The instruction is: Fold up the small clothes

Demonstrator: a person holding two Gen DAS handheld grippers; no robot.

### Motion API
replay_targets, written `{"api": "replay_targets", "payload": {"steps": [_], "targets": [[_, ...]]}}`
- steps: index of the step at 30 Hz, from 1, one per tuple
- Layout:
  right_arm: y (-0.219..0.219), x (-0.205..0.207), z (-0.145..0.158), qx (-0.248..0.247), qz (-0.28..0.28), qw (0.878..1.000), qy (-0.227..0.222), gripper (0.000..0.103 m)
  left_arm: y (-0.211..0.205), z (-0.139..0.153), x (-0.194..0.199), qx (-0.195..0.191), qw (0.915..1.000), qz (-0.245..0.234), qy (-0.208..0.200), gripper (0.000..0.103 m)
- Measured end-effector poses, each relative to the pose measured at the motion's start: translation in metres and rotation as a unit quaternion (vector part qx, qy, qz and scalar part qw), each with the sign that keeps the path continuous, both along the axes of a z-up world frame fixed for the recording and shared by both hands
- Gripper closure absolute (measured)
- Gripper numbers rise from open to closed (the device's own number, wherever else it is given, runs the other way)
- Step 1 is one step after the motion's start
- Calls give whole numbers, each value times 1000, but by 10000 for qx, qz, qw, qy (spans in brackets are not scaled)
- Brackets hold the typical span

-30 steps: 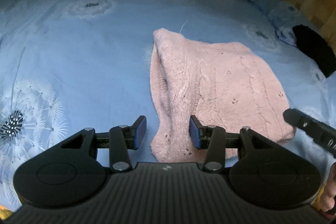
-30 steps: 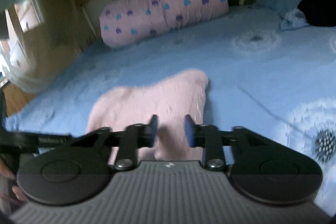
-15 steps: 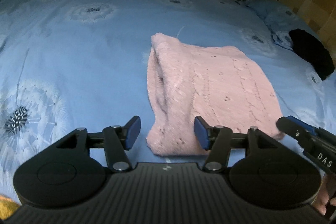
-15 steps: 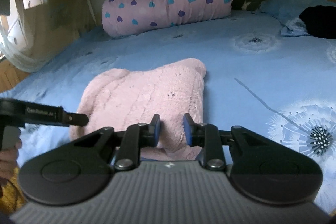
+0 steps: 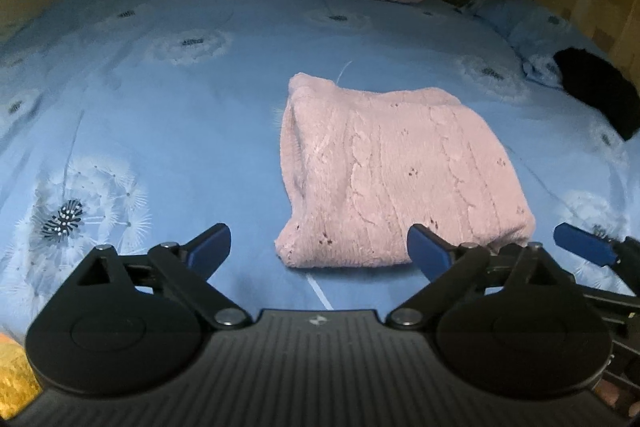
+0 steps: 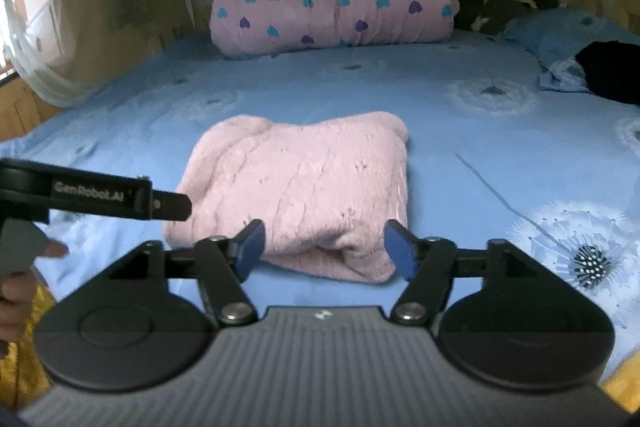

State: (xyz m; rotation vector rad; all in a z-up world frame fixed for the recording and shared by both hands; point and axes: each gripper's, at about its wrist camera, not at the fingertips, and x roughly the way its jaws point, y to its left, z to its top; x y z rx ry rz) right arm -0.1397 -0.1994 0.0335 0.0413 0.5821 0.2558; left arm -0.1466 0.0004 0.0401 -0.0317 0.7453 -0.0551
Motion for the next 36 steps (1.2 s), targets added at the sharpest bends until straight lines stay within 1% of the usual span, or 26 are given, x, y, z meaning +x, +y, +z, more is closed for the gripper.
{"api": "replay_targets", "payload": {"steps": [3,10,15,22,36], "targets": [[0,-1,-5,-106,-74,9999,70,32,-8,-8,-2,122,9999,-2,48,4],[-9,2,-20,-114,-368,9986,371,32,-20,-34,5,210,9986,-3,484,4],[-12,6,-29,-97,-422,9978,509,32,-28,-45,10,324,9977,-61,585,4],[-11,7,-34,-74,-414,9973,601,32,-26,-50,15,304,9972,-6,682,4],[-12,7,-34,-29,-418,9971,635,32,-26,-50,14,311,9972,3,679,4]]}}
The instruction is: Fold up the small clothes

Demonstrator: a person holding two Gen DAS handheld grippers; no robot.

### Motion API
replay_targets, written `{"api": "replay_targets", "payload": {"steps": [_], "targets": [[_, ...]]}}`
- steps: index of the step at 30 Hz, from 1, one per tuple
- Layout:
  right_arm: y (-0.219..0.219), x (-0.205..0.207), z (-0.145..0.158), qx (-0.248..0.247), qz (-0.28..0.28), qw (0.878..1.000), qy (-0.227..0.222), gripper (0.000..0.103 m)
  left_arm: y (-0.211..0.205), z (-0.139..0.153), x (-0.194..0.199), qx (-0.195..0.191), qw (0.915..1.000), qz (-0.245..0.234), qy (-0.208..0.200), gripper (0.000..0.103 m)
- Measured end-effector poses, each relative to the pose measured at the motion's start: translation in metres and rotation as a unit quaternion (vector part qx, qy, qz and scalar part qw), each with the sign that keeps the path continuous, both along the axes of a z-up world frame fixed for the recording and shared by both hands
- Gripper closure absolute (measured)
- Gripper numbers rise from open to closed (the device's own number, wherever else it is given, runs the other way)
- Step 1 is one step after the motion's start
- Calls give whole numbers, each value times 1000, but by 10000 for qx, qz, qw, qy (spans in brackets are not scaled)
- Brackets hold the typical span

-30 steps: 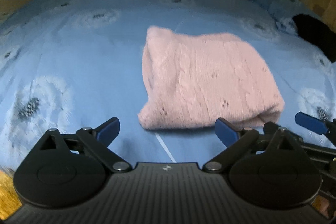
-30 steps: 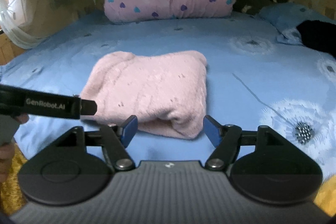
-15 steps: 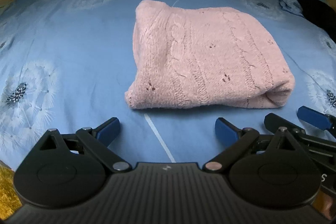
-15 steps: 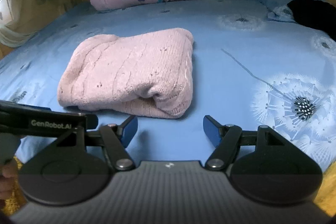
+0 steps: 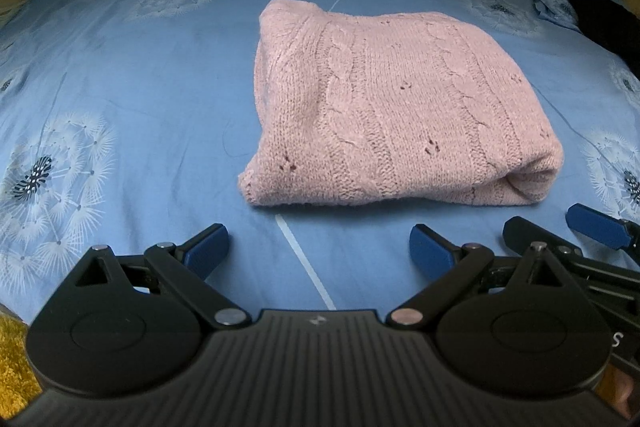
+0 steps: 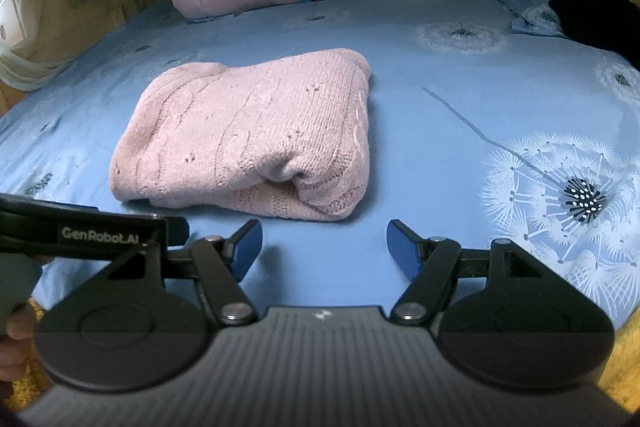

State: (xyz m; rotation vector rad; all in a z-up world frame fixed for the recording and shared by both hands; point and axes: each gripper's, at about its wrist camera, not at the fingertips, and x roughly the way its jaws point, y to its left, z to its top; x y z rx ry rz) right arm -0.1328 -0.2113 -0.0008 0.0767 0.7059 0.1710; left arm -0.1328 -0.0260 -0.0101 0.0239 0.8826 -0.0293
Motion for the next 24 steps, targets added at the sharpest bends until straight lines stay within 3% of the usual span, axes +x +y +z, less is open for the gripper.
{"api": "replay_targets", "payload": {"steps": [24], "targets": [[1,0,1,17,8,10000,8,32,0,-1,-2,96,9999,24,-79,4]]}}
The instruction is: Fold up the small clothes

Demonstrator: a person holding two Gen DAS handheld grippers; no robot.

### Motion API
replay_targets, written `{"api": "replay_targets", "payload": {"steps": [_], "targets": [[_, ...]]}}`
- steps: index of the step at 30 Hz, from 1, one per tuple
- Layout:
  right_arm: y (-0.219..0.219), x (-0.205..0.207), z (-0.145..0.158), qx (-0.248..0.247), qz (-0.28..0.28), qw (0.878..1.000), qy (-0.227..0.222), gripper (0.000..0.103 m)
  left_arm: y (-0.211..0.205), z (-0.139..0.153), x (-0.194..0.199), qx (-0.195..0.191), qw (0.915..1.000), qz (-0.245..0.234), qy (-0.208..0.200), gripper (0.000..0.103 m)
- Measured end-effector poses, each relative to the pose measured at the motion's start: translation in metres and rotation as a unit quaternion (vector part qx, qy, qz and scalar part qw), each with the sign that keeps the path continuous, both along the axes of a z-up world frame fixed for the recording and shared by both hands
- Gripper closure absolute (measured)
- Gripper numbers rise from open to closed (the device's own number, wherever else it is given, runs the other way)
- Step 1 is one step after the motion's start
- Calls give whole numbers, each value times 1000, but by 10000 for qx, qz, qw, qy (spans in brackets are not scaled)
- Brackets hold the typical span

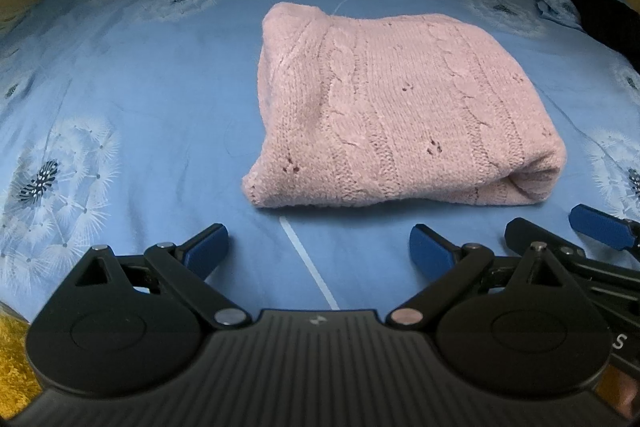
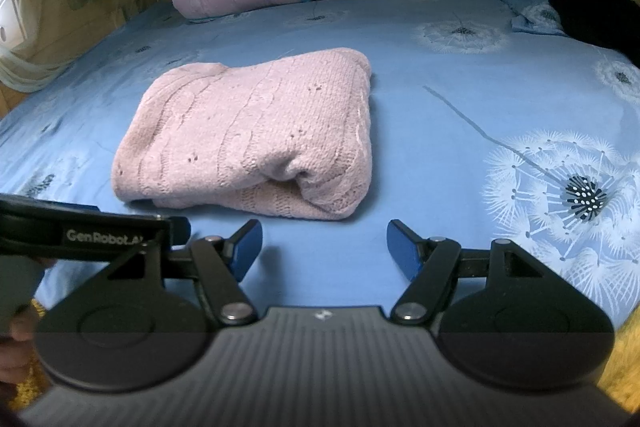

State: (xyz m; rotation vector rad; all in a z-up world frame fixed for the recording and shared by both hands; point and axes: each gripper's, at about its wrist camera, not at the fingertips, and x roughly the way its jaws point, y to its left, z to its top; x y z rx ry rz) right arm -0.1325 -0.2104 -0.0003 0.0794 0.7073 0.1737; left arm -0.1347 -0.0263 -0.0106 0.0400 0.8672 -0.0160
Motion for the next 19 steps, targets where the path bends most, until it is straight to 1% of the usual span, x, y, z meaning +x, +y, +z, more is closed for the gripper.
{"api": "replay_targets", "payload": {"steps": [19], "targets": [[1,0,1,-2,-6,10000,-29,32,-3,3,-3,2,10000,-12,-21,4]]}}
